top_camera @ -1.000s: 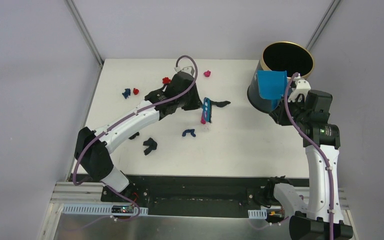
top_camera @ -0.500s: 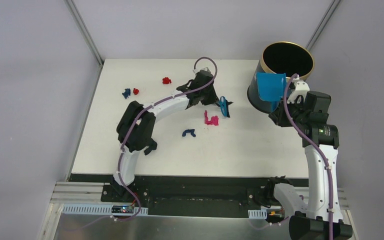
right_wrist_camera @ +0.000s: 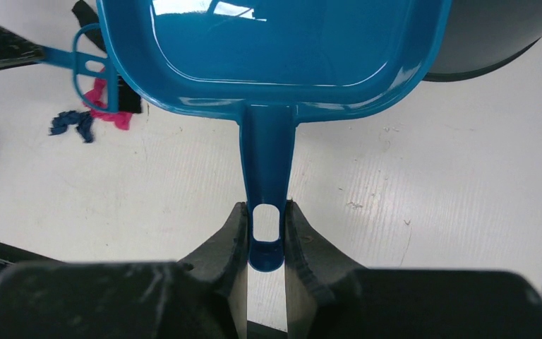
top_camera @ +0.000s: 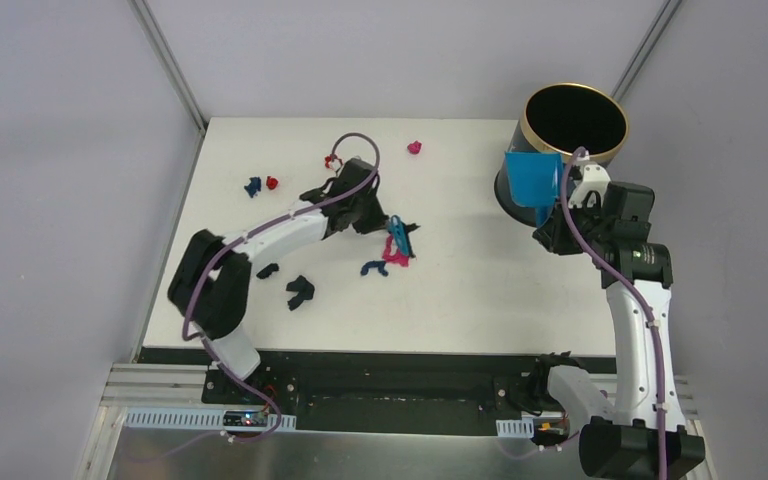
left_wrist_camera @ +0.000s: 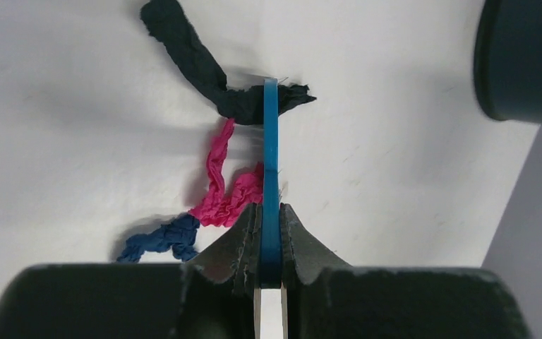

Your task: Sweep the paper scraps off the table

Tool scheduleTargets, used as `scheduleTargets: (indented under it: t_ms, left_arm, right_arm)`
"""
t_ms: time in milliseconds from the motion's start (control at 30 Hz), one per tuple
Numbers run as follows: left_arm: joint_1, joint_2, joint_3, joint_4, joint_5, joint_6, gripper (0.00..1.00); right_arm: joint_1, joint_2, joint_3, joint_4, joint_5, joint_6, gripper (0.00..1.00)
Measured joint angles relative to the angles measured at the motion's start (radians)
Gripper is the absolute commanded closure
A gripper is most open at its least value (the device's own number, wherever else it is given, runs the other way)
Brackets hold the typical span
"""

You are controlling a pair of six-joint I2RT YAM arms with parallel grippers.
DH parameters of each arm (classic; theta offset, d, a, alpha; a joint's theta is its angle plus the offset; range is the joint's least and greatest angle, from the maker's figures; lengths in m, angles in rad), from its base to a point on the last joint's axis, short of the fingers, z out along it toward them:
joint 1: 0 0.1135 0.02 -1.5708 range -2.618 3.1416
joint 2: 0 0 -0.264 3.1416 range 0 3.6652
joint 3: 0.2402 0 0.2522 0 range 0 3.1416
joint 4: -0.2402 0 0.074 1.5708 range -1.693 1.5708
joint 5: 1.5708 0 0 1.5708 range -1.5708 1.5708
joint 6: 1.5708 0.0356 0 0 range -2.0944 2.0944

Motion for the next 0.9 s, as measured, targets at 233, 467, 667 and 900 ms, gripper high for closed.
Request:
scheduleTargets:
  t_ms: [233,467,667,900]
  left_arm:
    - [0.021,-0.251,-0.169,-0.067,0.039,0.127,1.0]
    - [0.021,-0.401,-0.018,-0.246,0.039,0.383,1.0]
    - [0.021,-0.487,0.175,-0.497,-0.077,0.606,1.0]
    - [0.026,-0.411,0.216,-0.719,-0.135,0.695,1.0]
  right_arm:
    - [0.113,0.074,0.014,-0.062,-0.007,-0.104,1.0]
    - [0.564,0.242,0.043,-0.233,0.09,-0.313,1.0]
    - [0.687,0.312,-0.027,-0.355,0.25,-0.435,1.0]
    - [0.8,0.477,-0.043,-0.373,0.423,-0.472,1.0]
